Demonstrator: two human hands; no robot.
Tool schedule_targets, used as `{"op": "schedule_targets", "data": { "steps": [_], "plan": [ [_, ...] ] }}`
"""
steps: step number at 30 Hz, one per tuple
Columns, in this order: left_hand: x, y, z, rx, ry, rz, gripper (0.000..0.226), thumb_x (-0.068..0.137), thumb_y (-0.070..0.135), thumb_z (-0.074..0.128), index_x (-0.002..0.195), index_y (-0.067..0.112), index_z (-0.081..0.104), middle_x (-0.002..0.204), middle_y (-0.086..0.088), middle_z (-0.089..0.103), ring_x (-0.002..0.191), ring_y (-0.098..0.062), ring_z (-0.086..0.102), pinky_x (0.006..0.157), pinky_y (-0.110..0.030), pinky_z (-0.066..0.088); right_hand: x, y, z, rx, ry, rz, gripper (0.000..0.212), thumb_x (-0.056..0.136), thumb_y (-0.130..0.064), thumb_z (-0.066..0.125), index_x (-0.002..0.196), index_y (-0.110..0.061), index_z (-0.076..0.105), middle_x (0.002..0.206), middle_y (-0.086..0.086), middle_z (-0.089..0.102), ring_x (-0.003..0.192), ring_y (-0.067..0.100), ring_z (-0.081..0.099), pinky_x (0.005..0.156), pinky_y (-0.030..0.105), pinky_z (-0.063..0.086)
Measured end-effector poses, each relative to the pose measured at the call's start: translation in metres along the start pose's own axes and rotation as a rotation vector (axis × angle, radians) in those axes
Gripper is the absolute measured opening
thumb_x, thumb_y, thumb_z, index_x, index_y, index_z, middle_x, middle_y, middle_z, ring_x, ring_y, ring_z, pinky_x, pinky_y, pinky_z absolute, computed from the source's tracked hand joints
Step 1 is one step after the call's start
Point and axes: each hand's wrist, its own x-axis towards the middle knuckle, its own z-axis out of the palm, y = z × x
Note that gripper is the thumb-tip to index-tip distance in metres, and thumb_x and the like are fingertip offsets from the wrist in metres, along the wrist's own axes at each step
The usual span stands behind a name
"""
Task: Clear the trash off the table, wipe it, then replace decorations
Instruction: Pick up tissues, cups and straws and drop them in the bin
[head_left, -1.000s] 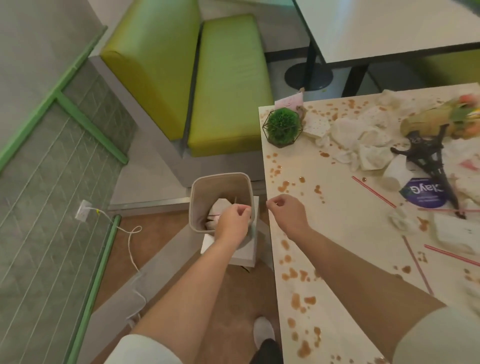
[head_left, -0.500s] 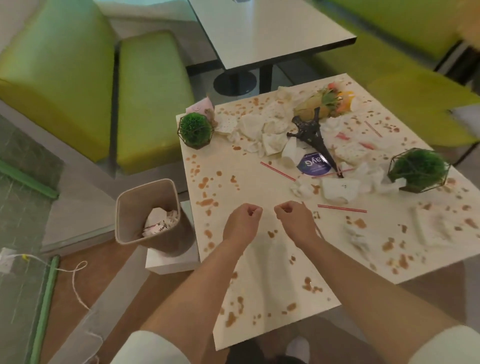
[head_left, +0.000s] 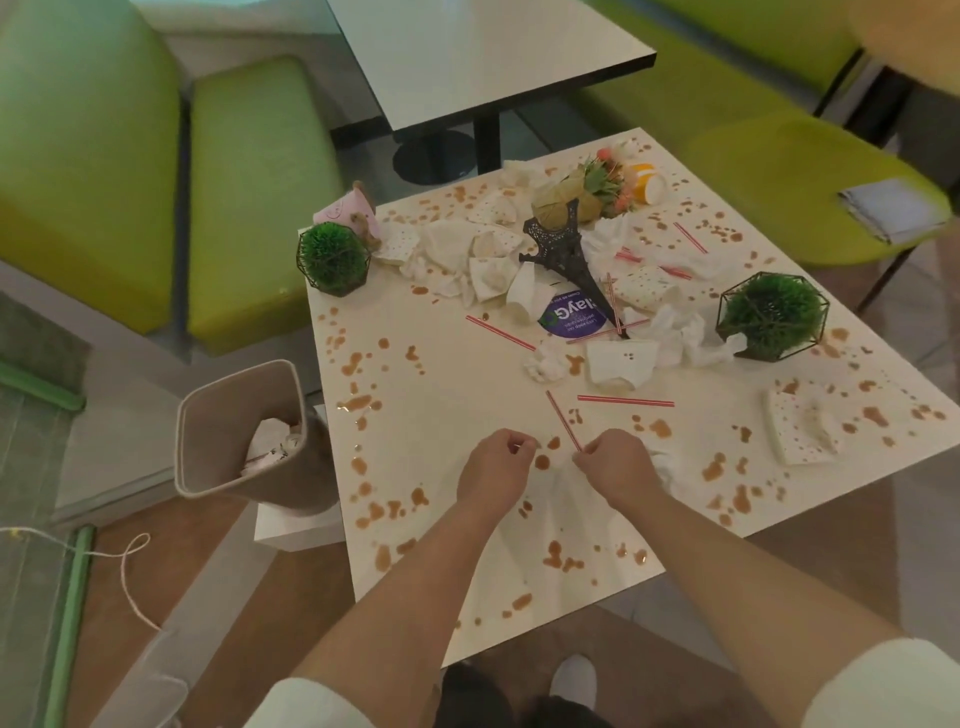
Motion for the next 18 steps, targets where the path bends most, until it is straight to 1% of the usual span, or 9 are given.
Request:
{"op": "schedule_targets", "data": {
  "steps": [1, 2, 4, 6, 8, 11, 15, 17, 18],
  "plan": [
    [-0.0006, -0.0006, 0.0016, -0.001, 0.003, -0.003, 0.023, 0.098, 0.041, 0.049, 0.108, 0.027, 0.064, 0.101, 0.014, 0.061, 0.086, -0.004, 0.056, 0.07, -0.022, 0.041, 0.0015, 0.0014, 0.0023, -0.017, 0.005, 0.009, 0.031, 0.089, -0.015, 0.062, 0.058, -0.01, 0.057, 0.051, 0.003, 0.052, 0.044, 0.02, 0.051, 0.046, 0.025, 0.042],
    [-0.0007, -0.001, 0.0032, -0.001, 0.005, -0.006, 0.023, 0.098, 0.041, 0.049, 0.108, 0.026, 0.064, 0.101, 0.015, 0.062, 0.086, -0.004, 0.057, 0.071, -0.022, 0.042, 0.0038, 0.0025, 0.0039, -0.024, 0.012, 0.02, 0.034, 0.087, -0.014, 0.062, 0.055, -0.012, 0.051, 0.049, 0.001, 0.046, 0.044, 0.02, 0.047, 0.047, 0.025, 0.039],
    [-0.0006, -0.003, 0.0054, -0.009, 0.009, -0.015, 0.024, 0.098, 0.042, 0.049, 0.109, 0.026, 0.064, 0.102, 0.015, 0.063, 0.083, -0.001, 0.057, 0.072, -0.023, 0.045, 0.0056, 0.0028, 0.0042, -0.01, 0.018, 0.031, 0.033, 0.084, -0.014, 0.063, 0.055, -0.013, 0.046, 0.05, -0.001, 0.043, 0.046, 0.019, 0.045, 0.047, 0.024, 0.035],
    [-0.0013, -0.0038, 0.0065, -0.013, 0.012, -0.028, 0.025, 0.098, 0.042, 0.049, 0.11, 0.027, 0.064, 0.1, 0.017, 0.063, 0.078, 0.004, 0.055, 0.068, -0.019, 0.044, 0.0066, 0.002, 0.0033, 0.047, 0.004, 0.048, 0.03, 0.082, -0.017, 0.066, 0.058, -0.011, 0.048, 0.052, 0.001, 0.047, 0.049, 0.02, 0.05, 0.048, 0.024, 0.036],
    [-0.0018, -0.0043, 0.0072, -0.011, 0.014, -0.035, 0.024, 0.098, 0.042, 0.049, 0.11, 0.027, 0.064, 0.099, 0.018, 0.061, 0.077, 0.006, 0.054, 0.065, -0.017, 0.042, 0.0067, 0.0014, 0.0027, 0.093, -0.012, 0.071, 0.029, 0.081, -0.021, 0.07, 0.061, -0.01, 0.052, 0.055, 0.003, 0.052, 0.053, 0.022, 0.055, 0.051, 0.026, 0.04],
    [-0.0015, -0.0032, 0.0069, -0.014, 0.019, -0.042, 0.023, 0.098, 0.041, 0.049, 0.11, 0.027, 0.063, 0.098, 0.018, 0.062, 0.077, 0.005, 0.055, 0.066, -0.018, 0.044, 0.0063, -0.0001, 0.0034, 0.103, -0.013, 0.088, 0.03, 0.081, -0.024, 0.072, 0.063, -0.009, 0.054, 0.057, 0.003, 0.055, 0.055, 0.022, 0.057, 0.052, 0.026, 0.04],
    [0.0012, 0.0002, 0.0066, -0.02, 0.028, -0.039, 0.021, 0.098, 0.04, 0.05, 0.108, 0.028, 0.064, 0.102, 0.015, 0.064, 0.085, -0.003, 0.06, 0.074, -0.023, 0.047, 0.0071, -0.0018, 0.0046, 0.069, 0.01, 0.086, 0.031, 0.081, -0.024, 0.071, 0.06, -0.01, 0.052, 0.054, 0.001, 0.052, 0.05, 0.019, 0.053, 0.049, 0.024, 0.037],
    [0.002, 0.002, 0.0077, -0.023, 0.029, -0.04, 0.021, 0.098, 0.04, 0.05, 0.108, 0.028, 0.064, 0.101, 0.016, 0.064, 0.084, -0.002, 0.06, 0.073, -0.023, 0.048, 0.0063, -0.0026, 0.0036, 0.038, 0.015, 0.074, 0.026, 0.08, -0.023, 0.069, 0.061, -0.01, 0.056, 0.055, 0.002, 0.057, 0.05, 0.019, 0.055, 0.048, 0.023, 0.038],
    [0.0022, 0.0026, 0.0088, -0.025, 0.029, -0.039, 0.021, 0.098, 0.04, 0.05, 0.108, 0.028, 0.064, 0.099, 0.017, 0.063, 0.082, -0.001, 0.06, 0.071, -0.022, 0.048, 0.0063, -0.0027, 0.0028, 0.023, 0.016, 0.069, 0.022, 0.079, -0.022, 0.067, 0.063, -0.009, 0.06, 0.057, 0.003, 0.062, 0.052, 0.02, 0.06, 0.049, 0.024, 0.041]
  ]
}}
